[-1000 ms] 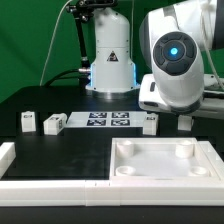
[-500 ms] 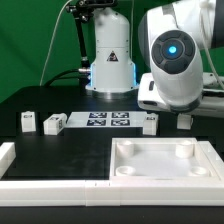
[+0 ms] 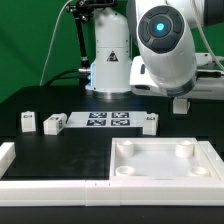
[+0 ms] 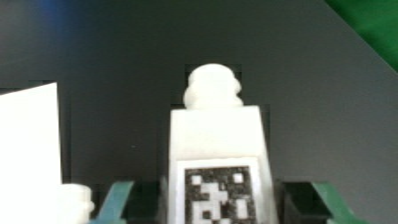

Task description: Assemble one leg

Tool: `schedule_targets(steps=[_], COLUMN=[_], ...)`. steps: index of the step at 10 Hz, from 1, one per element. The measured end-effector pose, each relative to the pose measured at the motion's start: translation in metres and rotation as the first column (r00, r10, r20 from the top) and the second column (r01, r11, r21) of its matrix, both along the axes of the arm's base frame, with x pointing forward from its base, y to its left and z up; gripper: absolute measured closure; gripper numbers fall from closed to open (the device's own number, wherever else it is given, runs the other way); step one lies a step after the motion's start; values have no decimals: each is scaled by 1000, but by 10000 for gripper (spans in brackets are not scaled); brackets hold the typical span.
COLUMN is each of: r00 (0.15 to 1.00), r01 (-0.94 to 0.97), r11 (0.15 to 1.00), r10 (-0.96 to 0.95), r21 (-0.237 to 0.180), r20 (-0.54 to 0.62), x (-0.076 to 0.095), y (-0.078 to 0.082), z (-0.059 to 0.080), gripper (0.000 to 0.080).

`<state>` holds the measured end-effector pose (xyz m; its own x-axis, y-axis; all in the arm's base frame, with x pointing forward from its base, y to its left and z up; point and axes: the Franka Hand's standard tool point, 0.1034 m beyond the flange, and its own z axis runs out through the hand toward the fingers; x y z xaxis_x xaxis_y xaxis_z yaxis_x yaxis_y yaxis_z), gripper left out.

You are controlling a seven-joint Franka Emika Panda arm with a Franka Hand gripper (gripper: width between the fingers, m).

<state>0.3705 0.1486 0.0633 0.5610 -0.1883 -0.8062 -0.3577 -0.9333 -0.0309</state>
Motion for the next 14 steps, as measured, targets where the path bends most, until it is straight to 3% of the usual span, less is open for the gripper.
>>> schedule_targets(steps=[2,3,4,7,8,12,14], r00=[986,975,947,856,804,581,487], r01=[16,17,27,-13,-1,15,11], r11=[999,998,996,991,987,981,982], r10=[-9,-3,2,79,95,147,161], r21=[-44,-62,-84,-132,-158,-191,-191], r20=[169,222,322,511,587,800,859], x=[11,8,16,36,44,52,70], y=[3,3,3,-8,-6,-1,-6], z=[-3,-3,-9,9,15,15,28], gripper=[512,512,512,512,512,512,512])
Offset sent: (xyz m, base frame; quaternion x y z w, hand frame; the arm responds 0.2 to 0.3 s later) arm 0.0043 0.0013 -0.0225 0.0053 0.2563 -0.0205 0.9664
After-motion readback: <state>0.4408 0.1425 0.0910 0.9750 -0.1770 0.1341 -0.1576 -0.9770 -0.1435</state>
